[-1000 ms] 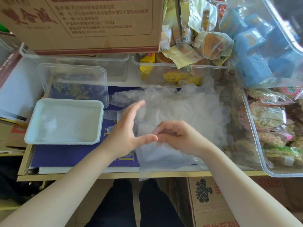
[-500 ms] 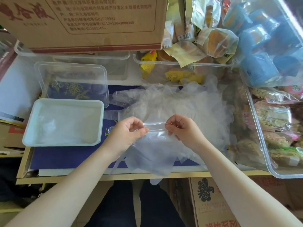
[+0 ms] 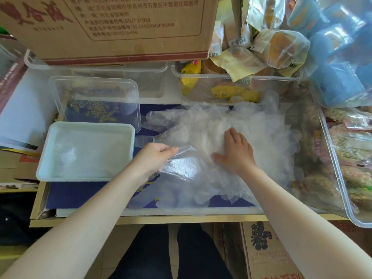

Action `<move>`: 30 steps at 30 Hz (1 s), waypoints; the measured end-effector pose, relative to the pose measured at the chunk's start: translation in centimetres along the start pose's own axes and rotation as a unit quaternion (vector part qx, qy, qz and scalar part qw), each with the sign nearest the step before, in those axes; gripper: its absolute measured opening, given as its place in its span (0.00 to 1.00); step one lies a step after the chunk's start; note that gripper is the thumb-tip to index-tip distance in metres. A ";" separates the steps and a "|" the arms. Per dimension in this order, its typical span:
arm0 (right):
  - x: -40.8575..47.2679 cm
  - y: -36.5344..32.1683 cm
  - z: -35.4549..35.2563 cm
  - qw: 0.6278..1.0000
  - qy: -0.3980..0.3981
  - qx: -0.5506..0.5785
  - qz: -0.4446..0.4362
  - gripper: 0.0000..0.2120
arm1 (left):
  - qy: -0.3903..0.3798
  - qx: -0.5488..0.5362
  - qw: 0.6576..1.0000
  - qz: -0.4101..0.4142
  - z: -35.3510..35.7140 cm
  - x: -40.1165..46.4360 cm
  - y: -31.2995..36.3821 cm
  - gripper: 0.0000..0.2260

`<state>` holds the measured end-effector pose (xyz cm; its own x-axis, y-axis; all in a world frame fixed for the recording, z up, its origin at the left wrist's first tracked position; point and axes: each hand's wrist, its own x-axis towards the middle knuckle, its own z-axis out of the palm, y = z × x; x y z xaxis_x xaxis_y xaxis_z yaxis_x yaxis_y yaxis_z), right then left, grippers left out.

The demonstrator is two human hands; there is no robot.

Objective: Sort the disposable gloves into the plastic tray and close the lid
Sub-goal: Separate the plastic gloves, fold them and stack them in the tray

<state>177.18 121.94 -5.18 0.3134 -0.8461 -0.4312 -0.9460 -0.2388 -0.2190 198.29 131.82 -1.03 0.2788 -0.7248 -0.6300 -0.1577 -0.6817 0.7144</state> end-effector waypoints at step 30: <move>-2.6 0.7 -1.9 0.949 0.034 0.306 0.070 0.21 | 0.099 -0.037 0.982 0.157 -0.9 -2.2 2.8 0.10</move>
<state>175.53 123.12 -2.55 0.1626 -0.8829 -0.4405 -0.7462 0.1821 -0.6404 198.07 131.57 2.63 0.4080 -0.8589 -0.3095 -0.1978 -0.4141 0.8885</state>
